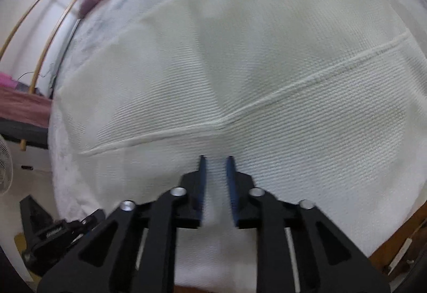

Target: Fold large clothes

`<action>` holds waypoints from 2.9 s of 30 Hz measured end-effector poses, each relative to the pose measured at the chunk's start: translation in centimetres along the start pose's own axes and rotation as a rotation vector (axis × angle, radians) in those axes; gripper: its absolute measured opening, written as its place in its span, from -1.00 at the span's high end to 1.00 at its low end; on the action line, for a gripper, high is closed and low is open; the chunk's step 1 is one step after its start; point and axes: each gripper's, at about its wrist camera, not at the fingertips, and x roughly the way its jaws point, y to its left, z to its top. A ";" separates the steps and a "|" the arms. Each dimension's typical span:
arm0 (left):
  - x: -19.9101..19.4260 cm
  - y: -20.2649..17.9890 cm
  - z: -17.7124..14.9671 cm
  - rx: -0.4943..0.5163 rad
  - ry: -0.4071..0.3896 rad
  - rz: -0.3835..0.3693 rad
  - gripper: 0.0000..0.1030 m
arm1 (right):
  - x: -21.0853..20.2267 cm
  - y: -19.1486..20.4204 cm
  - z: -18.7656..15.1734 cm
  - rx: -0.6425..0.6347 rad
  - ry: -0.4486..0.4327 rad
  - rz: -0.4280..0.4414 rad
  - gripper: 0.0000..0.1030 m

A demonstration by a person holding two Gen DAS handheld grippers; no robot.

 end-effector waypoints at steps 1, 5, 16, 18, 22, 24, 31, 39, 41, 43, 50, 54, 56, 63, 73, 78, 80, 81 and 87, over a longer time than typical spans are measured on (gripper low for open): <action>-0.6 -0.4 0.2 0.000 0.011 -0.021 0.73 | -0.5 0.7 -0.4 -0.030 -0.005 0.007 0.36; -3.5 -3.3 0.5 0.029 0.011 -0.120 0.76 | -2.6 3.8 -2.5 -0.159 -0.025 0.087 -0.12; -4.4 -10.6 0.9 0.121 0.017 -0.125 0.88 | -4.5 8.4 -6.8 -0.364 -0.028 0.247 -0.33; -4.3 -11.5 0.4 0.130 0.005 -0.123 0.88 | -3.4 9.1 -6.6 -0.364 -0.028 0.246 -0.36; -4.2 -12.6 0.0 0.161 -0.003 -0.102 0.88 | -2.3 9.4 -5.8 -0.336 -0.036 0.244 -0.40; -4.4 -12.3 0.1 0.139 -0.012 -0.116 0.88 | -1.7 10.1 -5.0 -0.319 -0.035 0.257 -0.44; -4.7 -12.9 -0.4 0.106 -0.004 -0.175 0.88 | -2.9 10.2 -5.0 -0.353 -0.027 0.317 -0.48; -4.1 -15.6 -1.7 0.197 -0.022 -0.115 0.88 | -2.1 9.5 -3.0 -0.292 -0.066 0.307 -0.38; -4.0 -16.3 -1.6 0.220 -0.009 -0.101 0.86 | -1.6 9.0 -2.4 -0.247 -0.042 0.315 0.35; -4.3 -17.2 -1.8 0.263 -0.043 -0.069 0.80 | -1.6 8.1 -1.8 -0.178 -0.023 0.331 0.60; -7.2 -19.8 -3.9 0.376 -0.263 -0.080 -0.40 | -4.2 1.6 0.9 0.099 -0.071 0.407 0.71; -5.7 -19.7 -4.1 0.326 -0.299 0.021 -0.41 | -8.0 -4.1 1.8 0.300 -0.186 0.420 0.71; -4.2 -19.5 -4.3 0.311 -0.270 0.064 -0.41 | -9.2 -7.6 1.6 0.404 -0.213 0.426 0.71; 2.6 -20.2 -5.9 0.329 -0.125 0.125 -0.41 | -11.1 -16.7 -1.7 0.637 -0.255 0.336 0.72; 11.2 -21.1 -9.5 0.400 0.051 0.170 -0.49 | -10.0 -21.3 -1.3 0.597 -0.164 0.145 -0.02; 13.2 -20.1 -10.0 0.419 0.066 0.223 -0.64 | -9.1 -24.4 -1.2 0.642 -0.112 0.125 -0.31; 13.1 -19.7 -9.9 0.409 0.061 0.213 -0.68 | -9.0 -25.8 -1.4 0.652 -0.098 0.145 -0.49; 13.0 -19.5 -9.9 0.421 0.051 0.216 -0.70 | -8.6 -26.3 -1.4 0.656 -0.085 0.194 -0.51; 12.4 -16.6 -9.9 0.370 0.096 0.156 -0.70 | -5.8 -27.8 -0.5 0.715 -0.051 0.367 -0.71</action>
